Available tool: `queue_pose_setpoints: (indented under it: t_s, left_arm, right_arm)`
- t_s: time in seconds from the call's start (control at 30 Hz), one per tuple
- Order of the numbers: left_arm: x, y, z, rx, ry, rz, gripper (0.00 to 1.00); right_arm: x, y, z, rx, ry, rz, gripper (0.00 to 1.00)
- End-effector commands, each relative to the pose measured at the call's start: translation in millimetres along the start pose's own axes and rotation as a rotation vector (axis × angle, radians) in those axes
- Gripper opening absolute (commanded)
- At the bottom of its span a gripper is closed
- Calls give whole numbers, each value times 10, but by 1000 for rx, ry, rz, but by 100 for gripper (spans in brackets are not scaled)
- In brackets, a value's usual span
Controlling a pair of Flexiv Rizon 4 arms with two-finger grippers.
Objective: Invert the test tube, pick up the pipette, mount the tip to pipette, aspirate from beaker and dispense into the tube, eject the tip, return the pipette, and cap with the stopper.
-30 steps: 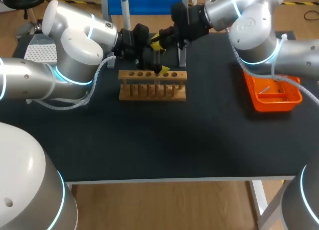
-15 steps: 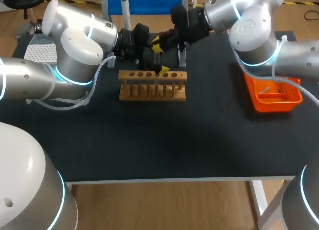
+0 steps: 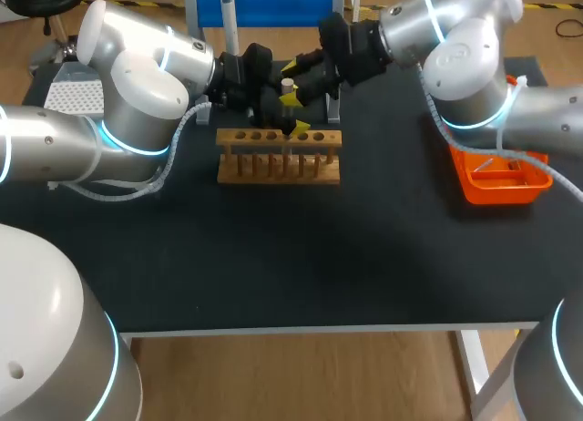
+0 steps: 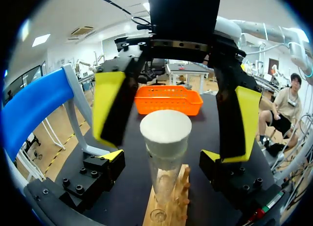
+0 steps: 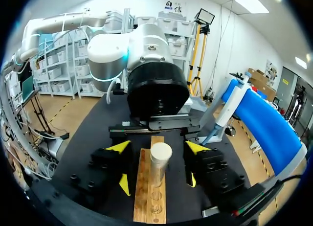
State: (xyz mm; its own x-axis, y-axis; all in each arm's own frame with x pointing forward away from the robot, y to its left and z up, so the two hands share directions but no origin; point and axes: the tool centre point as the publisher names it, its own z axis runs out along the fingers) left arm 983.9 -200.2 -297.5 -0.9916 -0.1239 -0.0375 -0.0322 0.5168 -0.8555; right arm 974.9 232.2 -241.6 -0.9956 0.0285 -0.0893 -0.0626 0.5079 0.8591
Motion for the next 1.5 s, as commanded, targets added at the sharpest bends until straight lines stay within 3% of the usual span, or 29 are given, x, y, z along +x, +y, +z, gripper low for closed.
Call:
queue_pose_setpoints:
  t_s: [0.03,0.27,0.3,0.33,0.47,0.67,0.93,1.5]
  left_arm:
    - [-5,0,-1,-1,2,0,100]
    - [-5,0,-1,-1,2,0,100]
    - [-5,0,-1,-1,2,0,100]
    - [-5,0,-1,-1,2,0,100]
    - [-5,0,-1,-1,2,0,100]
    - [-5,0,-1,-1,2,0,100]
    - [-5,0,-1,-1,2,0,100]
    - [-5,0,-1,-1,2,0,100]
  right_arm:
    - [54,-56,-118,-56,-18,-5,100]
    - [56,-33,-243,-198,-23,-23,100]
    - [58,-23,-255,-214,-21,-28,95]
    - [62,-13,-266,-229,-20,-34,84]
    - [77,26,-288,-294,-10,-52,0]
    - [75,80,-304,-403,17,-8,0]
    - [65,146,-273,-477,45,25,0]
    - [0,237,-171,-521,90,69,0]
